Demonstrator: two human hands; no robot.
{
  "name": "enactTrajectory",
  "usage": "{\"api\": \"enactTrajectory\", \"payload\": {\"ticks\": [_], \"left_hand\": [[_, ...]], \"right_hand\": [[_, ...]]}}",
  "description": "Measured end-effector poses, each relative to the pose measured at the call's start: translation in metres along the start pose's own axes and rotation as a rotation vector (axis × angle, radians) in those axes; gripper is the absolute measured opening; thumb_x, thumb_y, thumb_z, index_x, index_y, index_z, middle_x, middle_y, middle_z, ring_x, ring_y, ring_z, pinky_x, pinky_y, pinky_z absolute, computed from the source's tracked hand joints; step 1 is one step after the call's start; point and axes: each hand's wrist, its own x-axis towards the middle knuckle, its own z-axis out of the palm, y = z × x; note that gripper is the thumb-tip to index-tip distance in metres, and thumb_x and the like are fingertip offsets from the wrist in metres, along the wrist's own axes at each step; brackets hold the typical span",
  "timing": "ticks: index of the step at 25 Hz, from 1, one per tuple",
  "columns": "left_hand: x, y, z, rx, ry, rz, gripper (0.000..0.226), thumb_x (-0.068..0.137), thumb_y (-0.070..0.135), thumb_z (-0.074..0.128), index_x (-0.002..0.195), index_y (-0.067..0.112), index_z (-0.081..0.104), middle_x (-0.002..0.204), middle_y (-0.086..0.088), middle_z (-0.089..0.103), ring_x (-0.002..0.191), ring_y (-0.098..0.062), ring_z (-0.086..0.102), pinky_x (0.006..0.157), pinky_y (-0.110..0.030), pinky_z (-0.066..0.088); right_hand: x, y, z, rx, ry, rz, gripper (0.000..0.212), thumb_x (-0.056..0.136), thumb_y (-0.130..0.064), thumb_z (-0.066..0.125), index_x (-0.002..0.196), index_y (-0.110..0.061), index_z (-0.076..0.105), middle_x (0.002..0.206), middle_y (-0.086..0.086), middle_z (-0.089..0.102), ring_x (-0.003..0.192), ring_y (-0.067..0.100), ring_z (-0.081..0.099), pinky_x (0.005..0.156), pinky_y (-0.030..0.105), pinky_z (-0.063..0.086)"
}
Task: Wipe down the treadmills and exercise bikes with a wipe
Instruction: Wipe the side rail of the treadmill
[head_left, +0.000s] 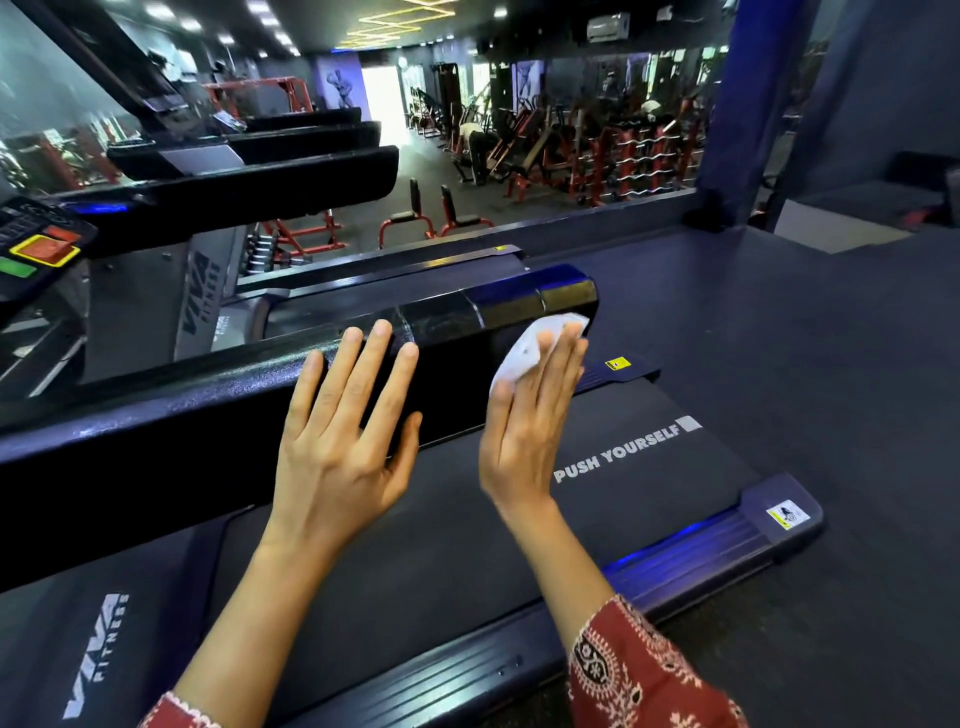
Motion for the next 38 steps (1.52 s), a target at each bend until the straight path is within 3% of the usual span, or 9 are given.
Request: {"api": "enactTrajectory", "payload": {"ticks": [3, 6, 11, 16, 20, 25, 30, 35, 38], "left_hand": [[-0.002, -0.001, -0.002, 0.002, 0.003, 0.008, 0.052, 0.088, 0.019, 0.06, 0.137, 0.005, 0.048, 0.141, -0.02, 0.044, 0.134, -0.031, 0.039, 0.114, -0.043, 0.022], [-0.005, -0.001, -0.004, -0.006, 0.008, -0.003, 0.051, 0.088, 0.018, 0.06, 0.136, 0.005, 0.048, 0.141, -0.021, 0.045, 0.134, -0.031, 0.039, 0.113, -0.044, 0.023], [-0.018, -0.011, -0.011, 0.022, 0.011, -0.033, 0.052, 0.088, 0.018, 0.06, 0.136, 0.005, 0.048, 0.141, -0.022, 0.043, 0.135, -0.033, 0.035, 0.115, -0.042, 0.021], [-0.027, -0.017, -0.015, 0.074, 0.018, -0.053, 0.052, 0.089, 0.02, 0.06, 0.138, 0.006, 0.047, 0.141, -0.021, 0.044, 0.136, -0.032, 0.034, 0.115, -0.042, 0.02], [-0.035, -0.025, -0.018, 0.094, 0.025, -0.077, 0.053, 0.09, 0.023, 0.06, 0.139, 0.006, 0.046, 0.142, -0.021, 0.043, 0.135, -0.033, 0.035, 0.114, -0.043, 0.021], [-0.048, -0.033, -0.023, 0.118, 0.023, -0.07, 0.053, 0.09, 0.023, 0.06, 0.138, 0.006, 0.047, 0.142, -0.021, 0.043, 0.135, -0.033, 0.035, 0.114, -0.045, 0.022], [-0.057, -0.048, -0.03, 0.133, 0.041, -0.093, 0.054, 0.091, 0.024, 0.06, 0.14, 0.007, 0.046, 0.143, -0.021, 0.043, 0.137, -0.032, 0.034, 0.114, -0.044, 0.022], [-0.067, -0.065, -0.035, 0.126, 0.05, -0.056, 0.053, 0.089, 0.023, 0.061, 0.138, 0.007, 0.047, 0.142, -0.019, 0.043, 0.137, -0.031, 0.034, 0.114, -0.043, 0.022], [-0.072, -0.075, -0.038, 0.111, 0.059, -0.047, 0.053, 0.088, 0.023, 0.063, 0.137, 0.007, 0.049, 0.141, -0.02, 0.045, 0.135, -0.032, 0.035, 0.114, -0.043, 0.022]], "right_hand": [[-0.02, 0.008, -0.008, 0.009, -0.041, -0.018, 0.055, 0.105, -0.036, 0.017, 0.153, -0.025, -0.008, 0.159, -0.008, -0.019, 0.148, 0.017, -0.008, 0.12, 0.039, 0.0], [0.024, -0.012, -0.003, 0.018, 0.028, 0.102, 0.054, 0.105, -0.035, 0.017, 0.151, -0.007, 0.007, 0.16, 0.011, -0.007, 0.147, 0.022, -0.006, 0.119, 0.043, 0.0], [-0.014, -0.004, 0.006, -0.17, -0.075, -0.438, 0.053, 0.105, -0.029, 0.024, 0.154, -0.018, 0.007, 0.161, -0.001, -0.007, 0.148, 0.02, 0.0, 0.12, 0.044, 0.003], [0.017, -0.026, 0.005, -0.013, 0.038, -0.014, 0.053, 0.105, -0.032, 0.017, 0.152, -0.017, -0.002, 0.161, 0.007, -0.003, 0.148, 0.019, -0.003, 0.119, 0.045, 0.002], [-0.024, -0.015, 0.013, -0.175, -0.098, -0.509, 0.054, 0.105, -0.029, 0.022, 0.154, -0.02, 0.001, 0.161, -0.002, -0.007, 0.148, 0.02, 0.002, 0.12, 0.043, 0.002], [0.008, -0.032, 0.006, 0.014, 0.034, 0.055, 0.055, 0.105, -0.036, 0.015, 0.152, -0.008, 0.004, 0.159, 0.013, 0.003, 0.147, 0.02, -0.003, 0.119, 0.046, 0.002], [-0.038, -0.03, 0.021, -0.167, -0.135, -0.5, 0.052, 0.106, -0.03, 0.019, 0.154, -0.02, 0.002, 0.161, -0.004, -0.007, 0.148, 0.018, 0.001, 0.119, 0.042, 0.001], [-0.016, -0.063, 0.029, 0.032, 0.055, 0.087, 0.053, 0.106, -0.033, 0.014, 0.153, -0.011, 0.0, 0.161, 0.005, -0.005, 0.148, 0.018, -0.005, 0.119, 0.047, 0.0], [-0.049, -0.085, 0.045, -0.06, -0.121, -0.329, 0.053, 0.106, -0.031, 0.017, 0.153, -0.019, -0.003, 0.16, -0.003, -0.011, 0.148, 0.02, -0.003, 0.119, 0.045, -0.001]]}}
